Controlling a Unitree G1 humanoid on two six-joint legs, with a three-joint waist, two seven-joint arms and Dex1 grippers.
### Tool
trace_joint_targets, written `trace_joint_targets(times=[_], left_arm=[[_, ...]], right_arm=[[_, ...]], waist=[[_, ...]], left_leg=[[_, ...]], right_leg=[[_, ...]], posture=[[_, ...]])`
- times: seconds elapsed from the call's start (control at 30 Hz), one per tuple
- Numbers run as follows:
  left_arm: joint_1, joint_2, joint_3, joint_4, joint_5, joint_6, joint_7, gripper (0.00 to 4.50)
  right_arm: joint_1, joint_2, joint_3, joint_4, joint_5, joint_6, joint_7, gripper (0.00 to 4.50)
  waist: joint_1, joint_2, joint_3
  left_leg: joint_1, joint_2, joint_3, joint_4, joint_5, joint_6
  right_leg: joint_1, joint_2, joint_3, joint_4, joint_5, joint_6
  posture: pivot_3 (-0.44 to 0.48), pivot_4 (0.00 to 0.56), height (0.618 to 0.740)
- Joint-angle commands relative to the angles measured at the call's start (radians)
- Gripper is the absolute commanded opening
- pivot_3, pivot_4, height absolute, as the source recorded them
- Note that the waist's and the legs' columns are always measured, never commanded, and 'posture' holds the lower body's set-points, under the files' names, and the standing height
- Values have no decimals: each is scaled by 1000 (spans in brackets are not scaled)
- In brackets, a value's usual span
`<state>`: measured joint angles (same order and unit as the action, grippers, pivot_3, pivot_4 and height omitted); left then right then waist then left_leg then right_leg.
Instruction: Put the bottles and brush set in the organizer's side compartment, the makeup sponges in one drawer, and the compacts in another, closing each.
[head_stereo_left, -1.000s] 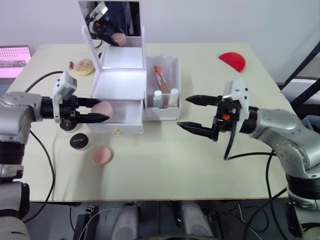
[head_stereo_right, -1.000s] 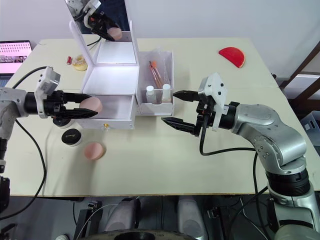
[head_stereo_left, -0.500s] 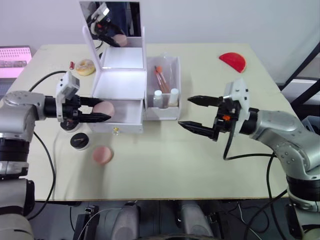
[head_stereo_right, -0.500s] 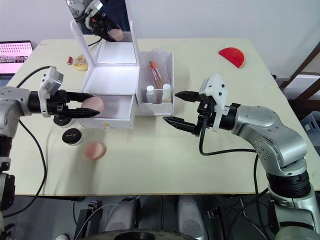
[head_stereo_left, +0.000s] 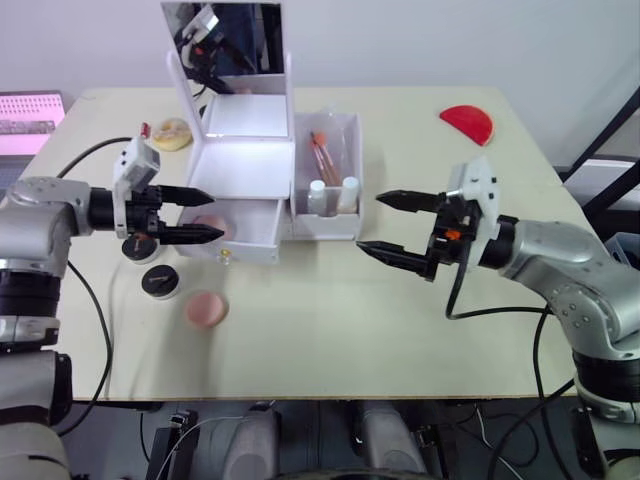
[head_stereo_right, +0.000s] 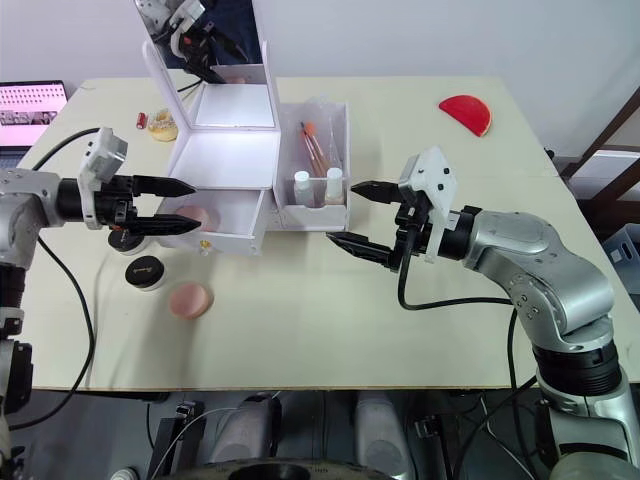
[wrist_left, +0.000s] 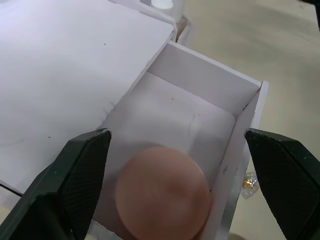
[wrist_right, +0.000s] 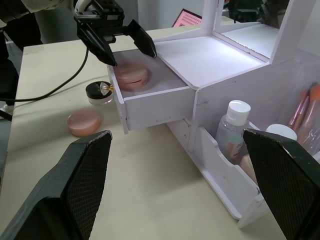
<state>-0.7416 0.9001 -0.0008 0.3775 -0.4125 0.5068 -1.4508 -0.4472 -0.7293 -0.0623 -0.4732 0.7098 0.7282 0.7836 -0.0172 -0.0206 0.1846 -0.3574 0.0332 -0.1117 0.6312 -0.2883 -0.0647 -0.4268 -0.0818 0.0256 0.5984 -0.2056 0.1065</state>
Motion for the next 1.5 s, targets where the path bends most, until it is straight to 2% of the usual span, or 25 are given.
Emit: trace_joint_targets(times=[0.03,0.27,0.3,0.4,0.6,0.8,0.93,1.0,1.07,1.27,1.5], left_arm=[[-17,30,84,-65,-58,56,19,4487],[132,138,276,-198,-146,172,77,4487],[170,156,316,-210,-154,177,86,4246],[290,199,429,-228,-156,169,109,3129],[587,238,703,-184,-96,90,151,55],[867,206,938,-64,-5,-63,191,55],[981,194,1037,30,15,-156,217,55],[1028,196,1072,81,16,-182,217,574],[1054,200,1084,118,21,-221,228,1298],[1090,193,1091,183,-2,-278,229,4445],[1089,209,1081,238,-17,-313,220,4445]], right_arm=[[-14,-16,-37,-7,-4,-24,9,4500],[2,-70,-91,45,-17,-36,31,4500],[9,-81,-105,57,-20,-40,37,4500],[28,-105,-142,98,-30,-55,54,4500],[134,-186,-229,209,-96,-123,112,4500],[310,-221,-385,301,-126,-201,188,4500],[424,-232,-473,400,-151,-278,258,4500],[453,-230,-499,488,-190,-362,278,4500],[465,-230,-508,554,-211,-417,295,4500],[479,-225,-524,706,-242,-539,332,4500],[487,-223,-531,729,-231,-571,347,4500]], waist=[[-1,0,0],[-12,0,0],[-13,0,0],[-18,0,0],[-23,0,0],[-23,0,0],[-23,-1,0],[-24,-2,-1],[-26,-2,-1],[-28,-1,-1],[-28,-1,-1]], left_leg=[[0,0,0,0,0,0],[1,0,0,-1,0,0],[1,0,0,-2,0,0],[0,0,0,-2,0,0],[1,0,0,-2,0,0],[1,0,0,-2,0,0],[1,0,1,-2,0,0],[1,0,1,-1,0,0],[2,0,2,0,0,0],[3,0,2,-1,0,0],[2,0,2,-2,0,0]], right_leg=[[0,0,0,0,0,0],[0,0,0,0,-1,2],[0,0,0,-1,-1,2],[0,0,0,-1,-1,2],[0,0,0,-1,-1,1],[0,-1,0,-1,-1,0],[0,-1,0,-2,-2,1],[0,-1,0,-2,-3,3],[1,-1,0,-2,-3,3],[0,-2,0,-1,-3,2],[0,-1,0,-1,-3,2]], posture=[[0,150,739],[0,150,739],[0,150,739],[0,150,739],[0,150,739],[0,150,739],[0,150,739],[0,150,739],[0,150,739],[0,150,739],[0,150,739]])
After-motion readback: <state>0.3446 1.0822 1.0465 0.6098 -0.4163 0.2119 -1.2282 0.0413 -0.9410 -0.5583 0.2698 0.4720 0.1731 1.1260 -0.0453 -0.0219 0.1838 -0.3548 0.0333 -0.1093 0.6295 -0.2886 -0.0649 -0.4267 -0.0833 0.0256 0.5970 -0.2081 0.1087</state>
